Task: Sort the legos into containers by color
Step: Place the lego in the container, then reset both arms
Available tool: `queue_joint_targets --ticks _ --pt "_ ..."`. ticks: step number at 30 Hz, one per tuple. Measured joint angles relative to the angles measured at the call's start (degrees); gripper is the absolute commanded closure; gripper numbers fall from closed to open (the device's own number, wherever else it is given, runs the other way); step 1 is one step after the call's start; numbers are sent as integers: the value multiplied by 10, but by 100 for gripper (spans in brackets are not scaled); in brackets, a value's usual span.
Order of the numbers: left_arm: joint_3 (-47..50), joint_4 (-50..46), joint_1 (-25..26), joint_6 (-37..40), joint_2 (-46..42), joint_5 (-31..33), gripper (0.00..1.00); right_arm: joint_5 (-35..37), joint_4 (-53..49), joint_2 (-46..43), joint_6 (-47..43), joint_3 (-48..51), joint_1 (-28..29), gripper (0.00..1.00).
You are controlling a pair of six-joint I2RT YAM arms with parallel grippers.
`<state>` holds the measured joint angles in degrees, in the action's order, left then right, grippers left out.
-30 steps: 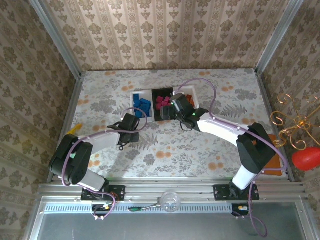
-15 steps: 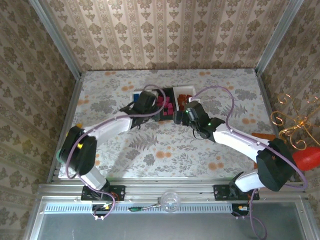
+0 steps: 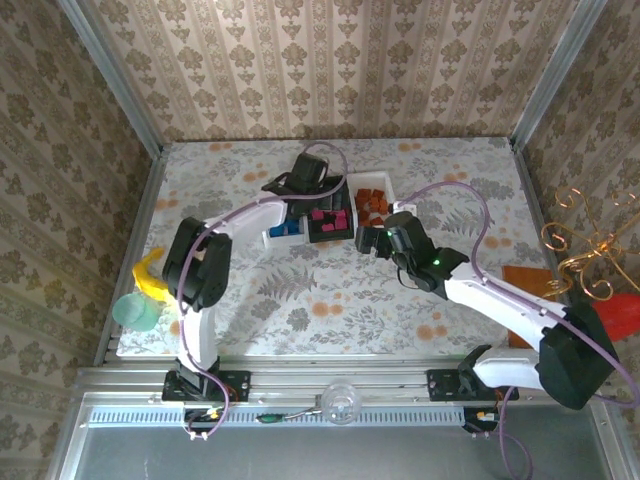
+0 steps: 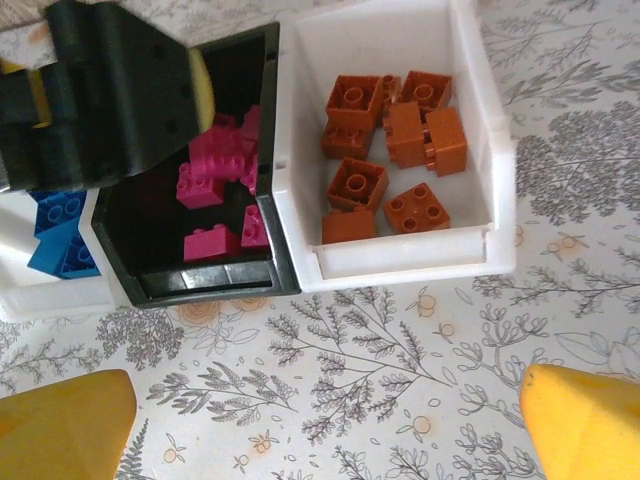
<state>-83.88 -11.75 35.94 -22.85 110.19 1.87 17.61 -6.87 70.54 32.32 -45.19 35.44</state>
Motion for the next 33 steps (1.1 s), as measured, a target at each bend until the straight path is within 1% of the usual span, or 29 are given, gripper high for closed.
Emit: queue_joint_targets --ticks 2,4,7,9,12,14,17,19,21,24,27,29,30,33 --pt "51 19 2 0 -58 4 0 9 0 -16 0 6 0 0" --pt "120 49 4 0 -137 16 0 21 0 -31 0 11 0 0" --pt "235 111 5 2 -264 52 0 44 0 -52 -2 22 0 0" --pt "307 151 5 9 -336 91 0 60 0 -62 -2 28 0 0" --pt "396 208 -1 30 -400 144 0 84 0 -65 0 29 0 0" --pt "455 251 -7 56 -422 172 0 102 -2 -65 7 29 0 0" --pt "522 291 -25 91 -431 202 0 135 -6 -64 30 29 0 0" --pt "547 314 -44 117 -430 224 0 154 -6 -64 42 33 0 0" --pt "553 333 -71 150 -424 246 0 171 -7 -64 50 40 0 0" --pt "549 351 -136 191 -406 263 0 189 -8 -64 52 48 -2 0" --pt "542 354 -205 207 -381 271 0 201 -8 -64 48 51 -8 0" --pt "544 365 -242 208 -365 269 0 205 -8 -64 43 52 -17 0" --pt "547 379 -256 212 -353 266 0 208 -8 -65 42 54 -22 0" --pt "561 438 -270 233 -306 256 0 214 -7 -70 39 63 -41 0"
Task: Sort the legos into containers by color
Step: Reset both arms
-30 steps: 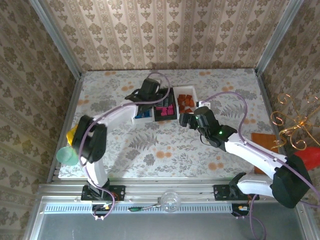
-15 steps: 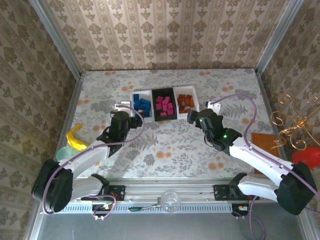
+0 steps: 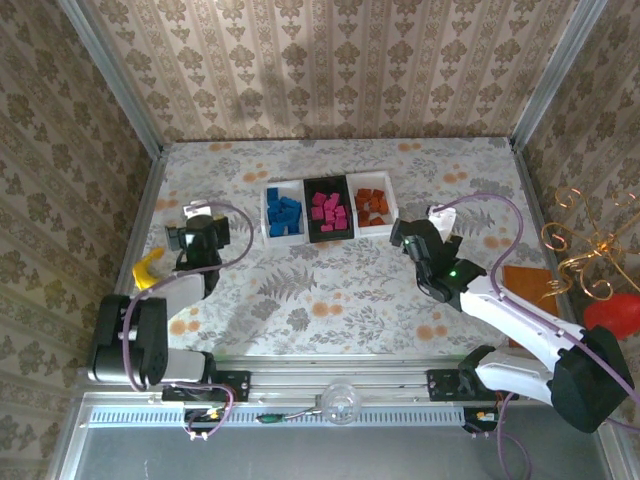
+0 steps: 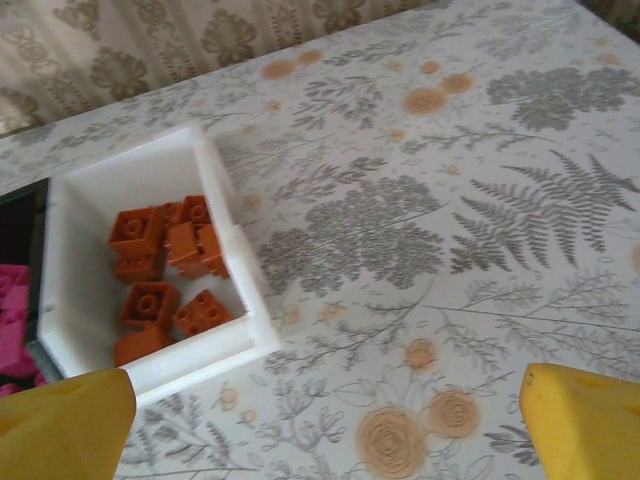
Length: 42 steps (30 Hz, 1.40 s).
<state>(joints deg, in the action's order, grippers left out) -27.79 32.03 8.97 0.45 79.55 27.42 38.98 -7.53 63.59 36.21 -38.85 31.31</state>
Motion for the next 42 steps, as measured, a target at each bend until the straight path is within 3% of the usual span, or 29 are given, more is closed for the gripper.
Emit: queue_joint_targets --ticks 7,12,16,22,27,35,42 --pt "27 89 -5 46 72 -65 0 -36 73 -27 -89 57 -49 0" --pt "45 169 -61 44 84 -163 0 -61 188 -43 -165 143 -81 0" --pt "54 177 -71 41 97 -194 0 -78 221 -52 -209 151 -140 0" --pt "64 212 -63 29 97 -153 0 -95 277 -43 -263 151 -211 0" --pt "64 219 -60 29 97 -150 0 -139 357 45 -290 154 -250 0" --pt "64 224 -60 29 97 -150 0 -230 463 218 -318 151 -279 0" --pt "64 224 -60 29 97 -150 0 -292 528 237 -320 153 -301 0"
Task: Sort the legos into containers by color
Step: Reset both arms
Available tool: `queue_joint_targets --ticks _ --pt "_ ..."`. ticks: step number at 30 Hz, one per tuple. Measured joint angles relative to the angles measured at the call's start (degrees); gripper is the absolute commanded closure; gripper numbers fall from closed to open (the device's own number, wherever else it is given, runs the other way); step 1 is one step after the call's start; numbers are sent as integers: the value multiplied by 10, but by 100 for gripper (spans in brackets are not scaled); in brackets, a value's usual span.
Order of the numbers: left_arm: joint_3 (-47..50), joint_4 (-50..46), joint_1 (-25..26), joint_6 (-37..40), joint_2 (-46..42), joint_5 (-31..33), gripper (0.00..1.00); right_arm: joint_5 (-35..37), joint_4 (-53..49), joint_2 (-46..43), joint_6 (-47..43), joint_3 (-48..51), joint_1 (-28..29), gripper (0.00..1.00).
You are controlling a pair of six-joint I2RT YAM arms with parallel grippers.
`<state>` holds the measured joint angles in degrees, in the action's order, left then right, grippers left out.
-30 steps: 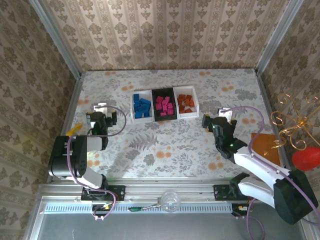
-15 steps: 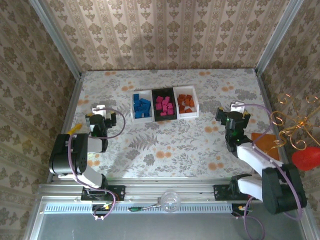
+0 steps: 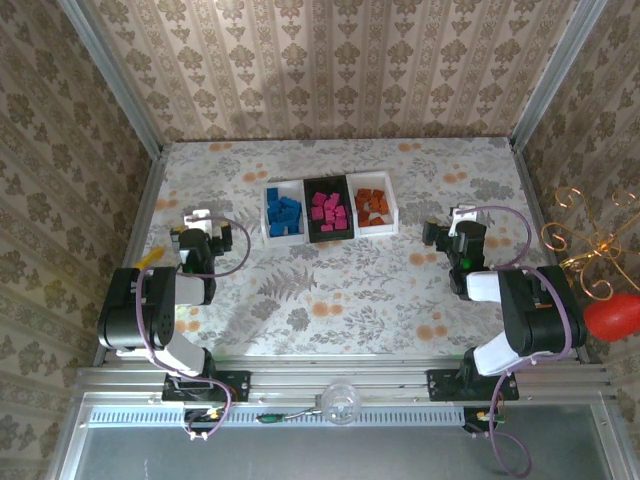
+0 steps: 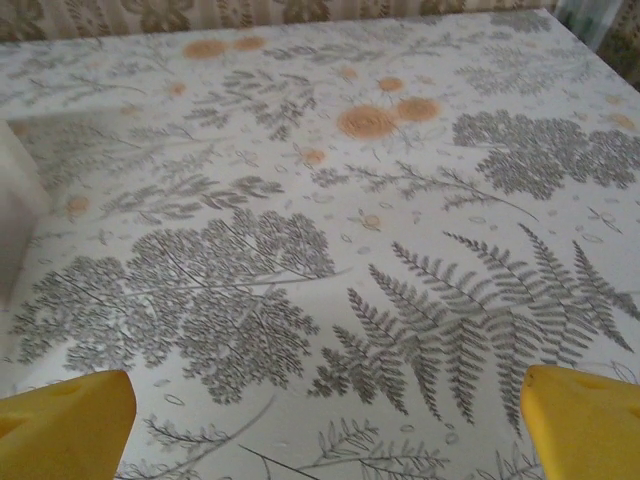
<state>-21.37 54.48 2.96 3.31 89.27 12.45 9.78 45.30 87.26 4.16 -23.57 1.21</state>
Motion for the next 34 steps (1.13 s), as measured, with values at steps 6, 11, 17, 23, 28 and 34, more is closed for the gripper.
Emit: queue_joint_targets --ticks 6,11,17,23,28,34 --pt "0 0 0 0 0 0 0 -14 15 0 -1 0 0 0" --pt "0 0 0 0 0 0 0 -15 19 0 -2 0 0 0" --pt "0 0 0 0 0 0 0 -15 20 0 -4 0 0 0" --pt "0 0 0 0 0 0 0 -15 21 0 -6 0 0 0" --pt "0 0 0 0 0 0 0 -15 21 0 -6 0 0 0" --pt "0 0 0 0 0 0 0 -15 21 0 -6 0 0 0"
